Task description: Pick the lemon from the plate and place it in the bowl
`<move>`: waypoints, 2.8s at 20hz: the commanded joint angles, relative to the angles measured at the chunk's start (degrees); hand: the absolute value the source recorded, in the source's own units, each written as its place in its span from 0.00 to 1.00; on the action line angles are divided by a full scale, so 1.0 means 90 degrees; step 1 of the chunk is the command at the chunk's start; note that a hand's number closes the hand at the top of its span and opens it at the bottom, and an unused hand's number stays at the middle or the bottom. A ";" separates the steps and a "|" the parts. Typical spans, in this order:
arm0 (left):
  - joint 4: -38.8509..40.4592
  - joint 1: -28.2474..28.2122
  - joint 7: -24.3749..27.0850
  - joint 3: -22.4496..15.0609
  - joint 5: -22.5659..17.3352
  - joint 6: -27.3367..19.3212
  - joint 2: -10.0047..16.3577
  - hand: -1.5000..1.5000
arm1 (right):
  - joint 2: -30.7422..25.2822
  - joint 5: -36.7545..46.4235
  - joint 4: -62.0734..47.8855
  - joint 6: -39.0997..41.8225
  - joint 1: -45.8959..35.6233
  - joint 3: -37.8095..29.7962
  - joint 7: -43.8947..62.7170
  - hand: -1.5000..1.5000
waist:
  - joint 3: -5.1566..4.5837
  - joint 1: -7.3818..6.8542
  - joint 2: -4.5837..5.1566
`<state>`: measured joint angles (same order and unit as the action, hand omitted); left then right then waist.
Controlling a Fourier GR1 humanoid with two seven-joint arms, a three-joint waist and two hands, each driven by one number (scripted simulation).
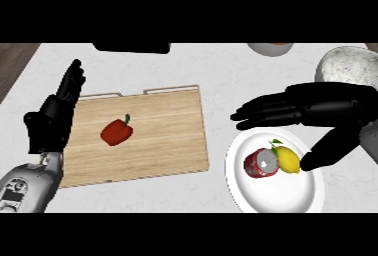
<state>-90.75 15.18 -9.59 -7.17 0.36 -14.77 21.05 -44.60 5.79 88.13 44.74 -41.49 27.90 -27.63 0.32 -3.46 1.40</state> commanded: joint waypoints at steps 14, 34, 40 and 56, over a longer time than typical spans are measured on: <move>-0.0179 0.0136 -0.0471 0.0201 -0.0001 0.0151 0.0049 0.50 | 0.0227 0.3491 -0.2193 -0.2164 -0.0419 0.2872 -0.2813 0.00 | -0.0028 0.0098 -0.0086; 0.0235 -0.0080 0.0105 0.0476 0.0322 0.0179 -0.0294 0.50 | 0.1507 0.4566 -0.4184 -0.3951 -0.0285 0.3148 -0.3934 1.00 | -0.0034 0.0327 -0.0139; 0.0106 0.0030 -0.0129 0.0594 0.0406 0.0311 -0.0178 0.50 | 0.1800 0.4656 -0.4513 -0.4196 -0.0080 0.3024 -0.4066 1.00 | -0.0034 0.0344 -0.0141; -0.0009 -0.0462 -0.0012 0.0604 0.0394 0.0280 -0.0224 0.50 | 0.4015 0.2233 -0.6041 -0.4787 -0.0472 -0.0382 0.3144 1.00 | -0.0070 0.0504 -0.0293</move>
<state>-91.02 11.44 -9.89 -2.09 4.26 -12.84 18.55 -15.80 29.07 35.54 8.48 -44.56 30.38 -14.97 -0.64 1.68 -1.18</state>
